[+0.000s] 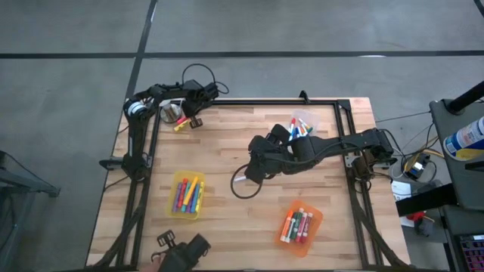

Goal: Pick & Place Markers
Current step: Move the large dark pink highlighter pen to the center of the table, then put the large yellow highlighter pen into the yellow bin

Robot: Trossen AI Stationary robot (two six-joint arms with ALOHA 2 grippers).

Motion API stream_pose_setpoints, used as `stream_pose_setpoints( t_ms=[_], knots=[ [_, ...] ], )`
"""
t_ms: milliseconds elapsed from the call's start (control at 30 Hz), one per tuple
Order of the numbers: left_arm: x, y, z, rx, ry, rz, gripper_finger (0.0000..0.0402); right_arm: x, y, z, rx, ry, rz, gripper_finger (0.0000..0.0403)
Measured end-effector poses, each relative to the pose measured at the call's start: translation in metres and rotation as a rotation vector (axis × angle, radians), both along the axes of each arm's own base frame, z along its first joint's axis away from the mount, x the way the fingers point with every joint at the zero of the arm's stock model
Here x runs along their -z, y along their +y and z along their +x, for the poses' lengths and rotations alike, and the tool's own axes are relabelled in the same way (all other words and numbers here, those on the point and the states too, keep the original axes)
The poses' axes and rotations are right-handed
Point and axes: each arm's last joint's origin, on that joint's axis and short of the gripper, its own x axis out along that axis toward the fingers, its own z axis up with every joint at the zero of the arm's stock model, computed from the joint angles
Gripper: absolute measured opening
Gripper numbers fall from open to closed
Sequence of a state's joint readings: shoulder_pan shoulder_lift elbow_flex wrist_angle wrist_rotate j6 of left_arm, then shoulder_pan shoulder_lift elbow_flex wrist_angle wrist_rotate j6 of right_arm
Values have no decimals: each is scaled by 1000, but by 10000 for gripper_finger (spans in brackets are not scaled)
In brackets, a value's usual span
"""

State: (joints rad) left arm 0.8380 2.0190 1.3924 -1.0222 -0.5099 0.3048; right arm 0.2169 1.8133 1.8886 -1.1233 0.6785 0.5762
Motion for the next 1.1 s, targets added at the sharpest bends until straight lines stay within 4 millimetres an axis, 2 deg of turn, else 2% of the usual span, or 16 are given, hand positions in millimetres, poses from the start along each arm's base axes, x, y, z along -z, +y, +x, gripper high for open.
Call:
stream_pose_setpoints(
  t_ms=[400, 700, 833, 933, 1000, 1100],
  knots=[
    [13, -17, -6, -32, 36, -85, 0, 0, 0, 0, -3, 2, -2, 233],
    [6, -42, 14, -26, -36, -210, 0, 0, 0, 0, -4, 1, 0, 233],
    [-5, -49, 24, -38, -63, -192, 0, 0, 1, 0, -12, 3, 13, 233],
    [-21, -50, 28, -61, -69, -115, 0, 0, 3, 0, -23, 6, 26, 233],
    [-39, -51, 32, -116, -165, -139, 0, 0, 4, 0, -28, 7, 27, 233],
    [-64, -60, 39, -227, -434, -293, 0, 0, 6, -1, -33, 7, 27, 233]
  ],
)
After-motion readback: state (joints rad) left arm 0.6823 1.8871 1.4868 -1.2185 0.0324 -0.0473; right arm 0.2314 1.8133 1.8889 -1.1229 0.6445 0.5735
